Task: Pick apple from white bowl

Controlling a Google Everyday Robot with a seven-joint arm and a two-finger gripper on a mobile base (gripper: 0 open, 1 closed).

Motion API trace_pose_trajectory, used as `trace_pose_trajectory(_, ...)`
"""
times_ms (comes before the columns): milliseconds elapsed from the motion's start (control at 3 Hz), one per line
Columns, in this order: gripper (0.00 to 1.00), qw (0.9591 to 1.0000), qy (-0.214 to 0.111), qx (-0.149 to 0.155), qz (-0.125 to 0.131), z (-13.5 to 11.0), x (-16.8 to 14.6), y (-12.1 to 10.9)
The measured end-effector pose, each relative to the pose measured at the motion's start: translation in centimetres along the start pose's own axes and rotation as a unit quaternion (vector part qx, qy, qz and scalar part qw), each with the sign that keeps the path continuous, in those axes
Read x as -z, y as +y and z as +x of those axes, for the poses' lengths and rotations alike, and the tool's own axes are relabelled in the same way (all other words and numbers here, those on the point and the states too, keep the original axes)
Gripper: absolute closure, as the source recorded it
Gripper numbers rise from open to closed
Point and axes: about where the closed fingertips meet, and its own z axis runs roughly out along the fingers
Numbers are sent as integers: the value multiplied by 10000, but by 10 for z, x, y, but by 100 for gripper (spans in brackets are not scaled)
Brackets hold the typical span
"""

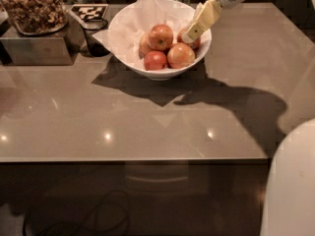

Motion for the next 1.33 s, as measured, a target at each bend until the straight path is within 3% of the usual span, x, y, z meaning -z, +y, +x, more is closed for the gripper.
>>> trace_pose_trajectory(1333, 0, 9966, 137, 111, -805, -12, -95, -2)
